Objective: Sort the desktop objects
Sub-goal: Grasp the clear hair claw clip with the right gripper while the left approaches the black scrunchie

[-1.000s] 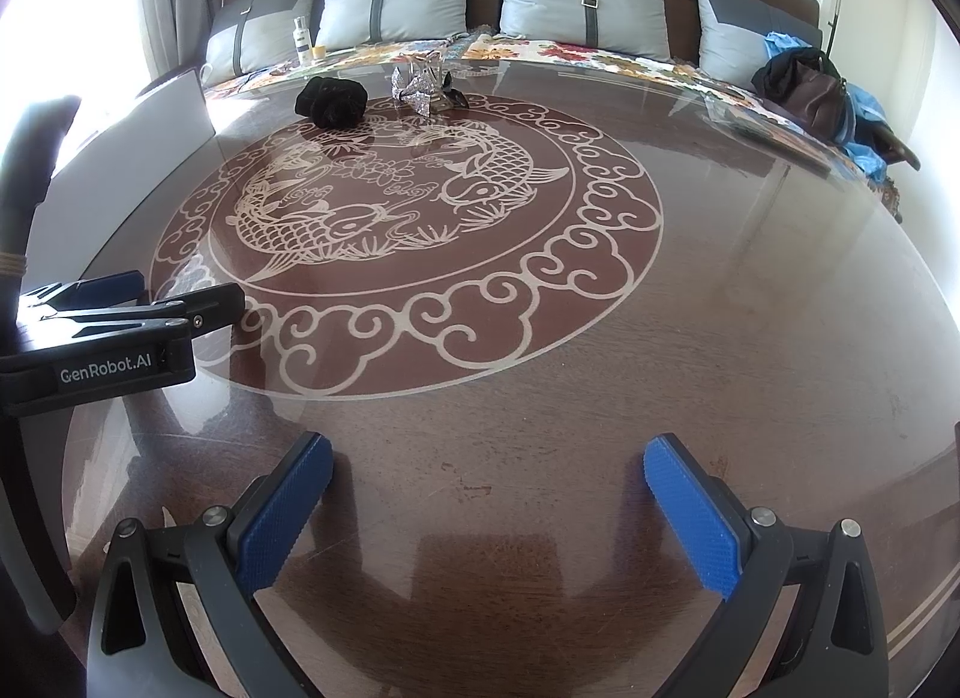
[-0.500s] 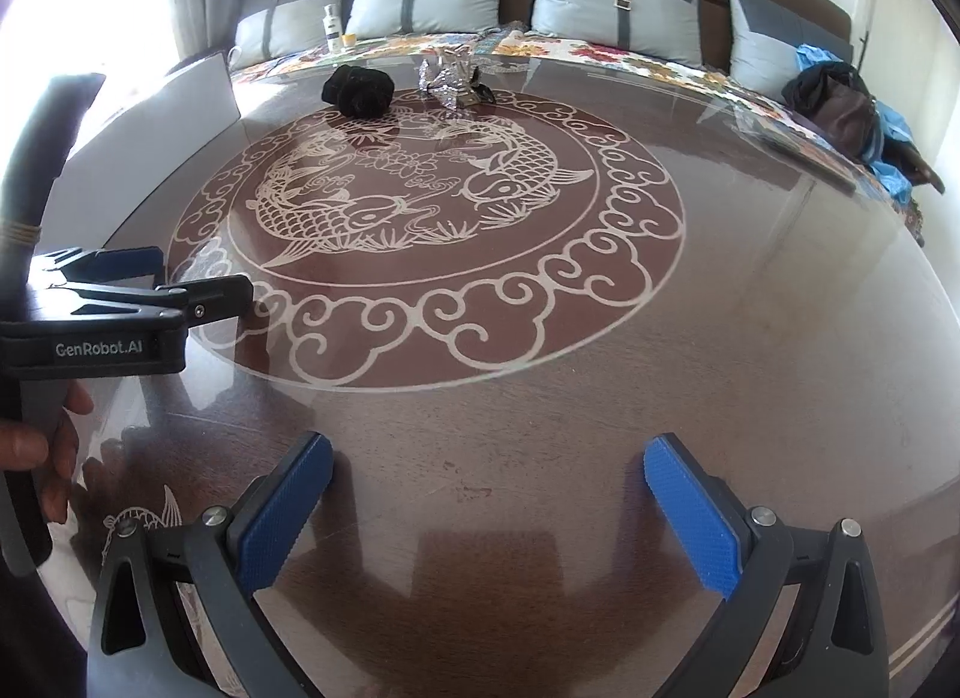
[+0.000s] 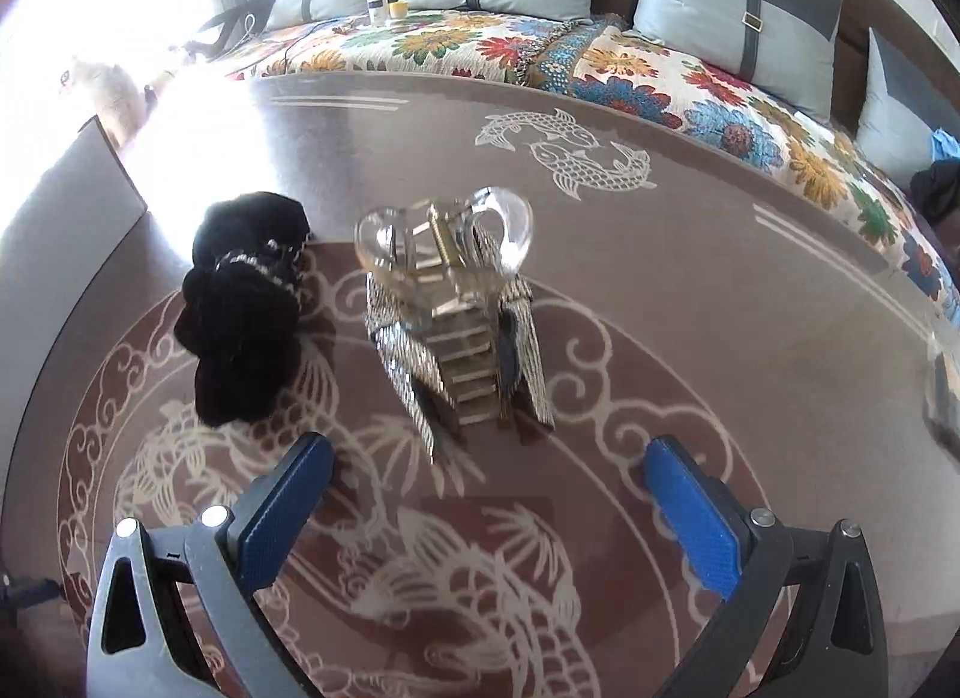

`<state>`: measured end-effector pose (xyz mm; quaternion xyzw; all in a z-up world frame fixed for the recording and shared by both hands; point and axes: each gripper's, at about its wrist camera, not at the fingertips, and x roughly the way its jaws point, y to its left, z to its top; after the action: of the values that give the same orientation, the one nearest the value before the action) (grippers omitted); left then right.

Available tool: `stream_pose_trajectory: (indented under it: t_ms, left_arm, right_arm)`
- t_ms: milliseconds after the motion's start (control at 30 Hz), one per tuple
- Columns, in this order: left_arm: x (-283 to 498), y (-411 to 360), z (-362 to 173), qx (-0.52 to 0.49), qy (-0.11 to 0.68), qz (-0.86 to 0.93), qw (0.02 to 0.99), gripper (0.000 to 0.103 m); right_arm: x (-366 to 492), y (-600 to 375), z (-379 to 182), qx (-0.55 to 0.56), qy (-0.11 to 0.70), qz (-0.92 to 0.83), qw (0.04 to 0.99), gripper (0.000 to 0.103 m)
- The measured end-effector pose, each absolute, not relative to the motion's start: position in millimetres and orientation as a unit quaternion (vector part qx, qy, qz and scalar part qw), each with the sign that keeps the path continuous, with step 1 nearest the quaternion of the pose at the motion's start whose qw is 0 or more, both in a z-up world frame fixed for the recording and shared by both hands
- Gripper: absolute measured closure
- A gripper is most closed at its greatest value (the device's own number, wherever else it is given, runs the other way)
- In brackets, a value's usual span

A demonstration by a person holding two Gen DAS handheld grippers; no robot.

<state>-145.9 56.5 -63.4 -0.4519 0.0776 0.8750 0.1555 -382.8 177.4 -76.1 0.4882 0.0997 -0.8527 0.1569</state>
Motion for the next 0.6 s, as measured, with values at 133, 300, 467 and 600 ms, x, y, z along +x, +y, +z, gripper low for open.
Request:
stream_pose_trajectory:
  t_ms: [133, 300, 467, 600]
  left_arm:
    - [-145.7, 56.2, -63.4, -0.452, 0.077, 0.875, 0.155, 0.0]
    - [-145.4, 56.6, -62.9, -0.452, 0.078, 0.875, 0.155, 0.0]
    - [-145.9, 57.0, -62.9, -0.452, 0.077, 0.875, 0.155, 0.0]
    - [-145.8, 56.9, -62.9, -0.452, 0.077, 0.875, 0.155, 0.0]
  right_arm:
    - [-411.7, 164.7, -76.5, 0.482, 0.098, -0.856, 0.158, 0.002]
    - [-407.5, 165.2, -67.7, 0.46, 0.094, -0.865, 0.175, 0.047]
    - [-355.1, 184.6, -67.3, 0.452, 0.092, -0.869, 0.18, 0.048]
    - [-281.7, 224.3, -67.9, 0.44, 0.086, -0.881, 0.149, 0.048]
